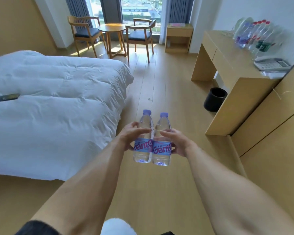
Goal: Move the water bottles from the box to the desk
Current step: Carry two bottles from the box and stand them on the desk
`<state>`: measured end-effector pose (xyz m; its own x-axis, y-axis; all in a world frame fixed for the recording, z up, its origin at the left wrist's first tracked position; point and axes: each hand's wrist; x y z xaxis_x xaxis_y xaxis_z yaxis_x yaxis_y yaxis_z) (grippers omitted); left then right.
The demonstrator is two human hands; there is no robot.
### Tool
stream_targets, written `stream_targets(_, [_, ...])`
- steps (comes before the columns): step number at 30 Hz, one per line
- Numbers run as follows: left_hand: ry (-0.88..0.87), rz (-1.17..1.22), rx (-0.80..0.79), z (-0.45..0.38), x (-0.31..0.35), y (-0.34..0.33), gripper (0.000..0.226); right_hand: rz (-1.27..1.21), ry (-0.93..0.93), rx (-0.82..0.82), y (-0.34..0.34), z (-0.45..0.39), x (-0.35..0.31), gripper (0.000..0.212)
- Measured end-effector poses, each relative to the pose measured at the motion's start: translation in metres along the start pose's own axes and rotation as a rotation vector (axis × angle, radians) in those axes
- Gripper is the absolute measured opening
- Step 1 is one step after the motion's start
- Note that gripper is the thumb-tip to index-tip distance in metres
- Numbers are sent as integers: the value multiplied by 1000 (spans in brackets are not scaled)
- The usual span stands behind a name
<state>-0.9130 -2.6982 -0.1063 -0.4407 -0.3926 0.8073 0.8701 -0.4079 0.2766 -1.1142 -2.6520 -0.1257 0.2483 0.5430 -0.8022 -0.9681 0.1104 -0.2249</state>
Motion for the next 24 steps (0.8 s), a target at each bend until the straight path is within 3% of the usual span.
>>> stream_targets(17, [-81, -99, -321, -311, 175, 10, 47, -114, 73, 313, 76, -217, -175, 48])
stream_targets(24, [-106, -130, -385, -412, 248, 6, 47, -212, 96, 378, 115, -298, -235, 47])
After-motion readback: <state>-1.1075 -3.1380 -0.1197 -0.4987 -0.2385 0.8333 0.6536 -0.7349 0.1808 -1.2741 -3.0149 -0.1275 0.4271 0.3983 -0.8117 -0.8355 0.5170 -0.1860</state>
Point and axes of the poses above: each hand's wrist, its own z-axis away from the middle knuckle, its own y-axis out of the back of the hand, x = y × z, and after that the axes turned 11 degrees about -z, right-handed
